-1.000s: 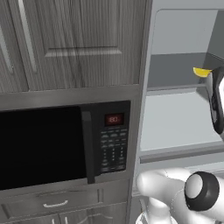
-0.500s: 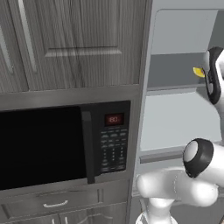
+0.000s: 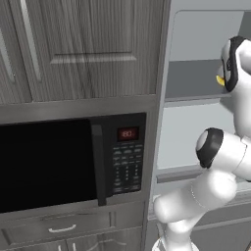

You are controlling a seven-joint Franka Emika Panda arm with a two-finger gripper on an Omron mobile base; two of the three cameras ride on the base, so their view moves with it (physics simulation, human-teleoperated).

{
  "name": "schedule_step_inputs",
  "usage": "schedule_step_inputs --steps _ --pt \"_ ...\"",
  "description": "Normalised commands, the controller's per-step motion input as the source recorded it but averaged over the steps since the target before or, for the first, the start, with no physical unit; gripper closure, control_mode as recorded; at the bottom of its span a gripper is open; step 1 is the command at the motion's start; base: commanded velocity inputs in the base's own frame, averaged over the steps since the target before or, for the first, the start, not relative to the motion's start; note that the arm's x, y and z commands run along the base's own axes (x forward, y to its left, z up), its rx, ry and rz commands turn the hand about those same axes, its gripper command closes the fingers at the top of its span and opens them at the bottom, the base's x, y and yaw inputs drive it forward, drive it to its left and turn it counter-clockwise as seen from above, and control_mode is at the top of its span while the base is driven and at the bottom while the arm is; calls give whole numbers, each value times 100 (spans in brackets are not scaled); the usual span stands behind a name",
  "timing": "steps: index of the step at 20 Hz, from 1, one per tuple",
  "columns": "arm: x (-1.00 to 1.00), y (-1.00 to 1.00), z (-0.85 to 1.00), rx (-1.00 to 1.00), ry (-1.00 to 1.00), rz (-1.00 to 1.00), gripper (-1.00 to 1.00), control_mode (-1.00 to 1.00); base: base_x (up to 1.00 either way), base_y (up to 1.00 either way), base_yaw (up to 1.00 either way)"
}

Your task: There is a bowl on the dining counter. Grab a lemon wedge from the fridge and place it in the bowl. Then get the liquor bottle and glass cup from the cabinet and place them next to the bowl.

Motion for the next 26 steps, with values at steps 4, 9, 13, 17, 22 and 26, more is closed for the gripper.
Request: schedule_step_inputs --steps 4,9,13,17,22,26 --pt "32 0 -31 7 1 20 -100 -100 0 0 0" --pt "0 0 -10 6 1 15 -100 -100 0 0 0" --pt "-31 0 -3 0 1 1 -100 -100 0 0 0" --pt "-20 13 -11 0 6 0 -100 -100 0 0 0" --pt "-1 23 -16 0 6 0 -100 -100 0 0 0" --pt "-4 12 -14 0 5 0 -100 -100 0 0 0"
